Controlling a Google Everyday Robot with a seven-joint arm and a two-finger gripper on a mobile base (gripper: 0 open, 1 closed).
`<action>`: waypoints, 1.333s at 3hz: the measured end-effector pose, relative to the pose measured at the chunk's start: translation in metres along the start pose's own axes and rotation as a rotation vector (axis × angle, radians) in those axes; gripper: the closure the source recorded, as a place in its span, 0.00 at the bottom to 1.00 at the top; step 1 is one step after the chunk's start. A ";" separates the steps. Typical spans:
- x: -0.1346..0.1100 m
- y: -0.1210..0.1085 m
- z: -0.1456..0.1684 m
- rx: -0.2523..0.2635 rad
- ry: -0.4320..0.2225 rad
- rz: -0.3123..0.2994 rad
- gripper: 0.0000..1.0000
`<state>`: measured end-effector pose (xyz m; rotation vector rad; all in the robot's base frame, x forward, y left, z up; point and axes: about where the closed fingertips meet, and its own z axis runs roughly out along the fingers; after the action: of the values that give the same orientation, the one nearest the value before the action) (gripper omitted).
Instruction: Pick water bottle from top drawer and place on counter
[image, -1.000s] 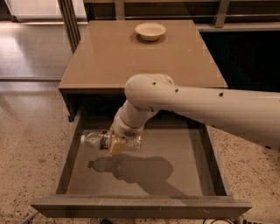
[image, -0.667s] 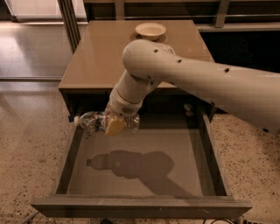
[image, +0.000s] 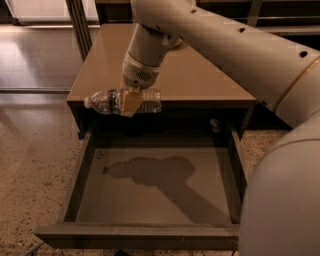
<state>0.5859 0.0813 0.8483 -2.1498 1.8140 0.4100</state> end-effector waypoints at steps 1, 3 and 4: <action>0.020 -0.055 -0.003 0.012 0.146 0.071 1.00; 0.045 -0.129 -0.034 0.162 0.171 0.165 1.00; 0.044 -0.129 -0.033 0.162 0.170 0.164 1.00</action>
Offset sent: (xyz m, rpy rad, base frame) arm 0.2481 -0.0656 0.0833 -0.0622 -0.2816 -0.4368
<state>0.7215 0.0486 0.8667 -1.9859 2.0475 0.1128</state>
